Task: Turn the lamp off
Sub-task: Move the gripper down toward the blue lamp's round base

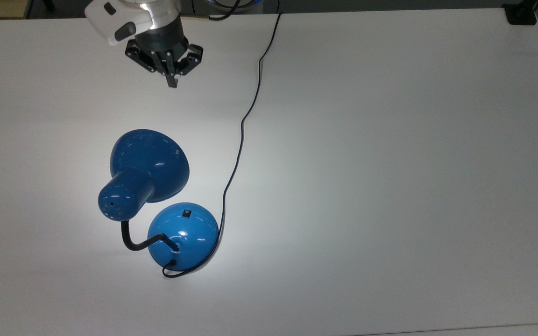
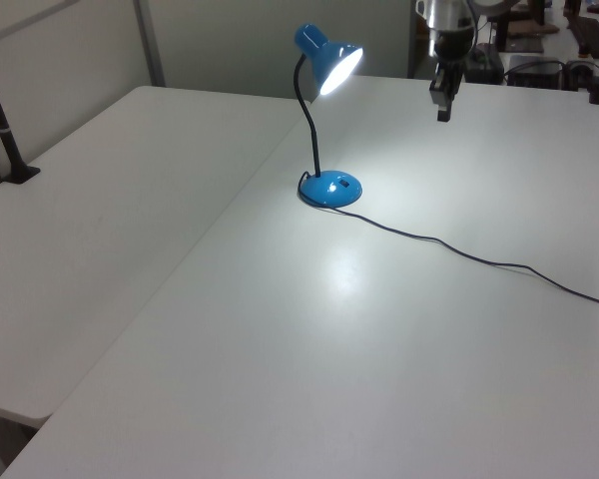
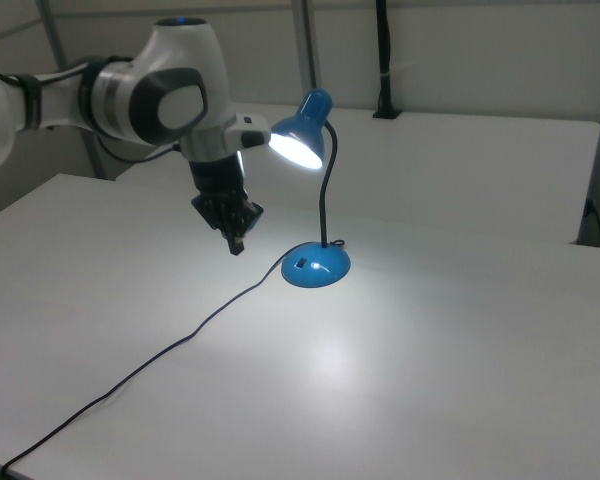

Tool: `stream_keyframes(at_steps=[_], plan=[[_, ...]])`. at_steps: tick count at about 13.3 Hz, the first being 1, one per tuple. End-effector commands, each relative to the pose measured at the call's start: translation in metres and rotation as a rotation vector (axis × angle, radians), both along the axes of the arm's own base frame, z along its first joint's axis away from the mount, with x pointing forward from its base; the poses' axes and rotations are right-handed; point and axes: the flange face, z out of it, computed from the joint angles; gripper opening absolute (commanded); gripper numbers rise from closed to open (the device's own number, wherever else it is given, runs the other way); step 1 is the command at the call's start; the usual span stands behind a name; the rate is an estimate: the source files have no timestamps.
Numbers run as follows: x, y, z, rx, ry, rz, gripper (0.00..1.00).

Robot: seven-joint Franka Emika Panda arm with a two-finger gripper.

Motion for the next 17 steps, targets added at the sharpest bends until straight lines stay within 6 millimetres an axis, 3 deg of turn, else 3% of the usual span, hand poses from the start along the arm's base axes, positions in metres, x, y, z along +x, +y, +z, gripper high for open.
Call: stream_keyframes(at_steps=[1, 5, 8, 13, 17], plan=[[0.029, -0.010, -0.033, -0.040, -0.050, 0.056, 0.00], [0.064, -0.012, -0.071, -0.070, -0.082, 0.060, 0.00], [0.078, -0.013, -0.085, -0.069, -0.193, 0.042, 0.00], [0.078, -0.008, -0.109, -0.053, -0.332, 0.034, 0.00], [0.079, 0.020, -0.139, -0.052, -0.319, 0.078, 0.00]])
